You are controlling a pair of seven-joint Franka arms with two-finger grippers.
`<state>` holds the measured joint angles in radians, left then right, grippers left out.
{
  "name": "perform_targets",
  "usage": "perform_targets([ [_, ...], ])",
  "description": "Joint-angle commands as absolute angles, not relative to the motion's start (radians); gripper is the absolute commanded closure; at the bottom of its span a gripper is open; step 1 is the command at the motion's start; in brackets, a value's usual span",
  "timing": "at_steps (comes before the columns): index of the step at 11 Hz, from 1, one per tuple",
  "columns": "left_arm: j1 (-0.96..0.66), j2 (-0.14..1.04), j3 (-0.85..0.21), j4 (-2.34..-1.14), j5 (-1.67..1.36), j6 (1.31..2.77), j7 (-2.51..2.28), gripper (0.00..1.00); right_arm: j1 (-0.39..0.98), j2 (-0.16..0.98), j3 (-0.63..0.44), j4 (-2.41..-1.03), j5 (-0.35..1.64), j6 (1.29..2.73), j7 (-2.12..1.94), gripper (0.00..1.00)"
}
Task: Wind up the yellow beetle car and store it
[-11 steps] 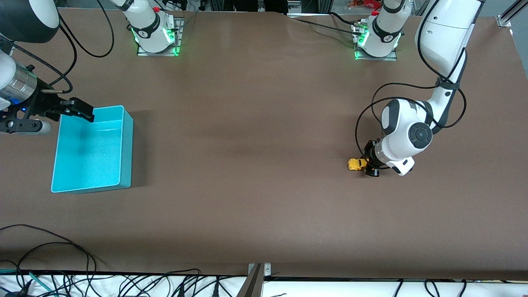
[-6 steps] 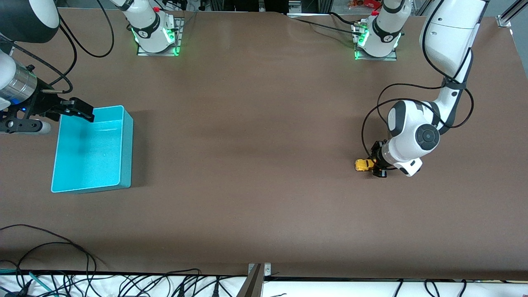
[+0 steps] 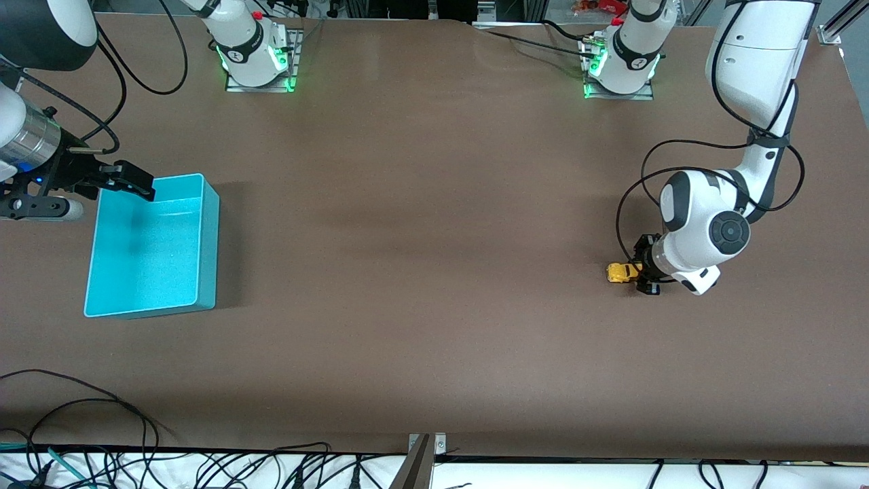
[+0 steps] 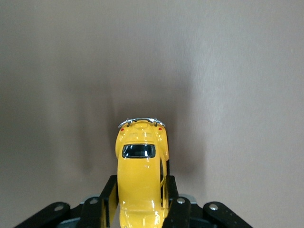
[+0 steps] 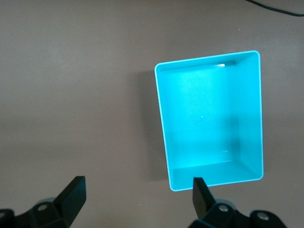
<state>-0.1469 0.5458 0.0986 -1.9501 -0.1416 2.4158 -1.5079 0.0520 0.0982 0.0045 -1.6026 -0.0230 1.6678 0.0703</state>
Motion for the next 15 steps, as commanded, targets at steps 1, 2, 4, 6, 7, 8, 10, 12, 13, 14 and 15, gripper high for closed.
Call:
perform_targets([
  [1,-0.133,0.693,0.147,-1.893,-0.107,2.491,-1.434,1.00,0.048,0.104,0.006,-1.578,-0.017,1.646,0.067,0.00],
  [2,-0.132,0.695,0.156,-1.894,-0.107,2.491,-1.422,1.00,0.048,0.104,0.006,-1.578,-0.015,1.646,0.066,0.00],
  [4,-0.133,0.709,0.173,-1.893,-0.107,2.491,-1.413,1.00,0.048,0.104,0.006,-1.578,-0.015,1.646,0.063,0.00],
  [6,-0.133,0.715,0.192,-1.893,-0.094,2.491,-1.411,1.00,0.048,0.104,0.006,-1.578,-0.015,1.646,0.063,0.00],
  [7,-0.132,0.716,0.195,-1.893,-0.068,2.493,-1.411,1.00,0.048,0.104,0.008,-1.578,-0.017,1.646,0.066,0.00],
  [8,-0.124,0.715,0.196,-1.893,-0.052,2.491,-1.407,1.00,0.051,0.104,0.008,-1.578,-0.017,1.646,0.067,0.00],
  [10,-0.118,0.715,0.196,-1.893,-0.049,2.491,-1.390,1.00,0.048,0.104,0.006,-1.578,-0.015,1.646,0.066,0.00],
  [12,-0.117,0.715,0.195,-1.893,-0.051,2.491,-1.358,1.00,0.048,0.104,0.008,-1.578,-0.017,1.644,0.066,0.00],
  [13,-0.117,0.715,0.196,-1.893,-0.051,2.491,-1.339,1.00,0.048,0.104,0.006,-1.578,-0.015,1.646,0.066,0.00],
  [14,-0.114,0.715,0.196,-1.893,-0.051,2.491,-1.338,1.00,0.048,0.104,0.006,-1.578,-0.017,1.646,0.066,0.00],
  [15,-0.109,0.716,0.196,-1.893,-0.051,2.491,-1.336,1.00,0.048,0.104,0.008,-1.578,-0.015,1.646,0.066,0.00],
])
